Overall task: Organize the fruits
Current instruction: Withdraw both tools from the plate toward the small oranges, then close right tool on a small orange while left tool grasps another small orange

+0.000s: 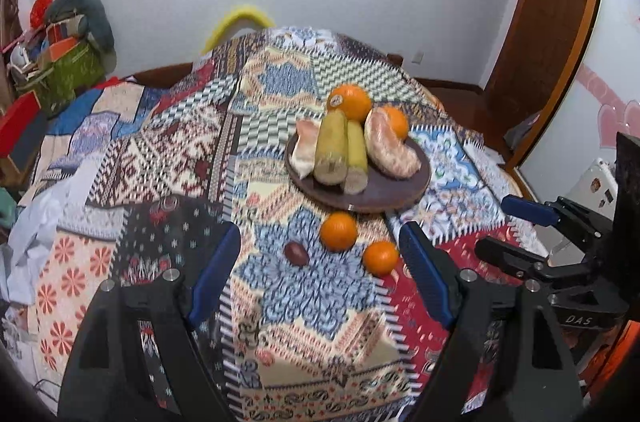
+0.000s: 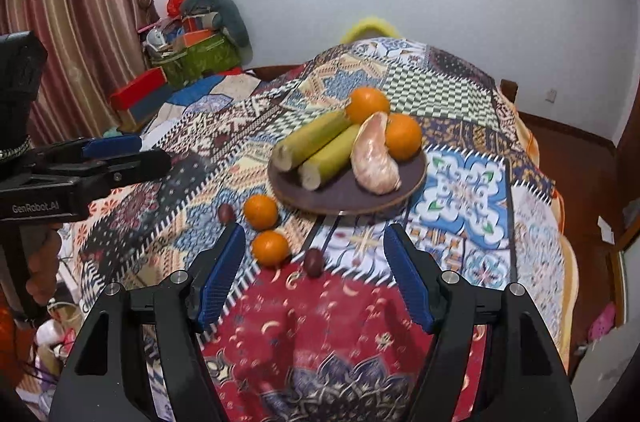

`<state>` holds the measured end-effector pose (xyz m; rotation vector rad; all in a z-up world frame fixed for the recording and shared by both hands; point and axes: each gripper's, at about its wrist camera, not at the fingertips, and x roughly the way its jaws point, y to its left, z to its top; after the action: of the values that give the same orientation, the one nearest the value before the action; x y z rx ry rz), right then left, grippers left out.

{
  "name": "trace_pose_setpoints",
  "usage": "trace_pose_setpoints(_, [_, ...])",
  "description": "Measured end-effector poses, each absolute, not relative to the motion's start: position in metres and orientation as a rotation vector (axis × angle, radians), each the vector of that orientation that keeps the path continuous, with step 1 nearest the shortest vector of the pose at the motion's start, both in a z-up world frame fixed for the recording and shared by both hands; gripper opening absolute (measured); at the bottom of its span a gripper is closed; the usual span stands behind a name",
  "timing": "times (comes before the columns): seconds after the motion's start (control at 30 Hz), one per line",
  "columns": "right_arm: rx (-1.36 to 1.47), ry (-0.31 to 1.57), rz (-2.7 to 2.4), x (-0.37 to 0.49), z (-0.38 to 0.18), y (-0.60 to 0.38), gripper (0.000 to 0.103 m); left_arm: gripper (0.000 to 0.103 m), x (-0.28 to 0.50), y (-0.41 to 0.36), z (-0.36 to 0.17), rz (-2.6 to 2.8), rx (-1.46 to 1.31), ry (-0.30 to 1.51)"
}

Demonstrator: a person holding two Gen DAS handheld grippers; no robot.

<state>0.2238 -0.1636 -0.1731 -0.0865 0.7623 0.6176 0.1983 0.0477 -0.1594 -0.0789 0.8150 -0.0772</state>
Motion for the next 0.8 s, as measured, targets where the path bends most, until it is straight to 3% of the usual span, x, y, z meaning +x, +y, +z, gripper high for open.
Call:
trace_pose_setpoints(0.2, [-0.088,0.803,0.626,0.220,-0.190,-0.156,0.068,0.082,0.189,0.055,-0.181,-0.075,-0.103,0.850])
trace_pose_setpoints(0.33, [-0.067,0.851,0.655,0.227,-0.203,-0.147,0.052,0.080,0.186,0.058,-0.195,-0.066,-0.110,0.869])
trace_pose_setpoints(0.53, [-0.108,0.869,0.690,0.232,-0.212,-0.127,0.041,0.069,0.189,0.065,-0.209,-0.071,-0.150,0.904])
trace_pose_setpoints(0.8, [-0.147,0.884,0.715,0.245,-0.221,-0.108,0.039,0.053,0.193,0.071,-0.219,-0.070,-0.170,0.925])
